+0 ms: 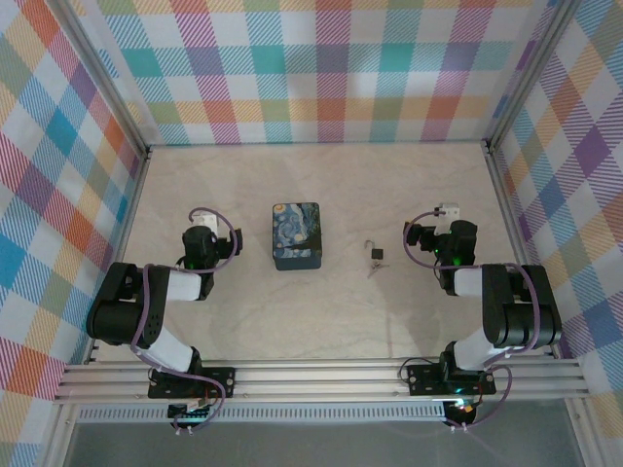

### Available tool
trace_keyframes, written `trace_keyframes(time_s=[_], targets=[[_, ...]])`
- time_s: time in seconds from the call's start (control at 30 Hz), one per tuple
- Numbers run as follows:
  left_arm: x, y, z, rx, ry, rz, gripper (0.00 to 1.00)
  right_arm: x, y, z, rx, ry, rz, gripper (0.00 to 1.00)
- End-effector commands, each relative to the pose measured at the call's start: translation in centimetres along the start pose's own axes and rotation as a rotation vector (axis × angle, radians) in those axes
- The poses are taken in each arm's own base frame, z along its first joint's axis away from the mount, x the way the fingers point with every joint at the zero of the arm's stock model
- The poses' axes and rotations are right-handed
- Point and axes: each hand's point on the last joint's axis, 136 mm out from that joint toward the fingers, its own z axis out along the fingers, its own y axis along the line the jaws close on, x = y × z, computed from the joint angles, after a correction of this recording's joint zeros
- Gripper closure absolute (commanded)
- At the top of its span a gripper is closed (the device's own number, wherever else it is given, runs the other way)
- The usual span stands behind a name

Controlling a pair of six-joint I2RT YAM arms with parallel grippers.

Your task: Unlock a padlock with a key

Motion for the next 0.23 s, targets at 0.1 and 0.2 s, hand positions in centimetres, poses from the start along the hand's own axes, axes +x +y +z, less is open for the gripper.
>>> trace_keyframes(time_s=[0.1,0.2], targets=[[-1.13,0.17,0.15,0.022,-0.032,-0.027,0.00,-0.20,0.49,-0.03,-0.024,-0.018,-0.014,0.00],[-1.25,0.17,0.05,0.024,-0.040,-0.028,0.00,-0.27,0.48,-0.03,-0.025,-0.020,-0.014,0.00]])
